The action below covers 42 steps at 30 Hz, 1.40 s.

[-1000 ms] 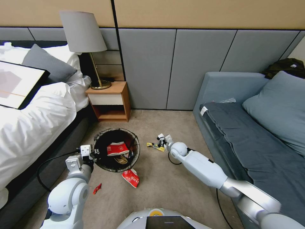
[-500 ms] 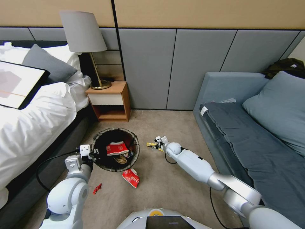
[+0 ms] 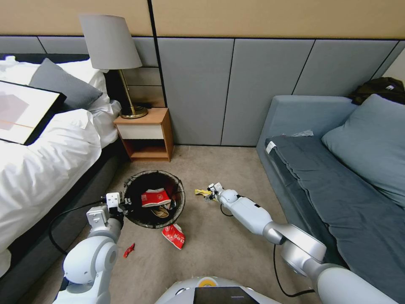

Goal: Pick up the trash bin, then pick up the garbage from the floor and place it into the trash bin.

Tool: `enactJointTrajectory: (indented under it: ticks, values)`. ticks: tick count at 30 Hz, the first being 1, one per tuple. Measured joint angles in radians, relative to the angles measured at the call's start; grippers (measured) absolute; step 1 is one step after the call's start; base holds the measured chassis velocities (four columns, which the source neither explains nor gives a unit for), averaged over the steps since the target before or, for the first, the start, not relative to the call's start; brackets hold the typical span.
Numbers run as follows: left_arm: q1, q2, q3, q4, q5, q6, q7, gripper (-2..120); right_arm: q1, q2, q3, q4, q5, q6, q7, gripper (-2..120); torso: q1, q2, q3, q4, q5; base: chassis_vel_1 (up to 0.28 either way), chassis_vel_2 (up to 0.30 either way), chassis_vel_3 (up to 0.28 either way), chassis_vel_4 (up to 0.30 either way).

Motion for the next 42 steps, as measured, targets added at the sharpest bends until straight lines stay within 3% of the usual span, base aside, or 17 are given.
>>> enactJointTrajectory:
  ticks: [20,42]
  values:
    - [0.001,0.001,0.005,0.003,-0.001,0.0,-0.001,0,0.114,0.198,0.065,-0.347,-0.17,0.123,-0.069,100,0.0,0.0,0.0,0.0,0.0,0.0,0.0,0.0,0.0]
    - [0.0,-0.015,0.009,0.01,0.011,0.0,0.0,0,0.086,0.232,0.093,-0.434,-0.253,0.176,-0.08,100,0.0,0.0,0.0,0.0,0.0001,0.0,0.0,0.0,0.0]
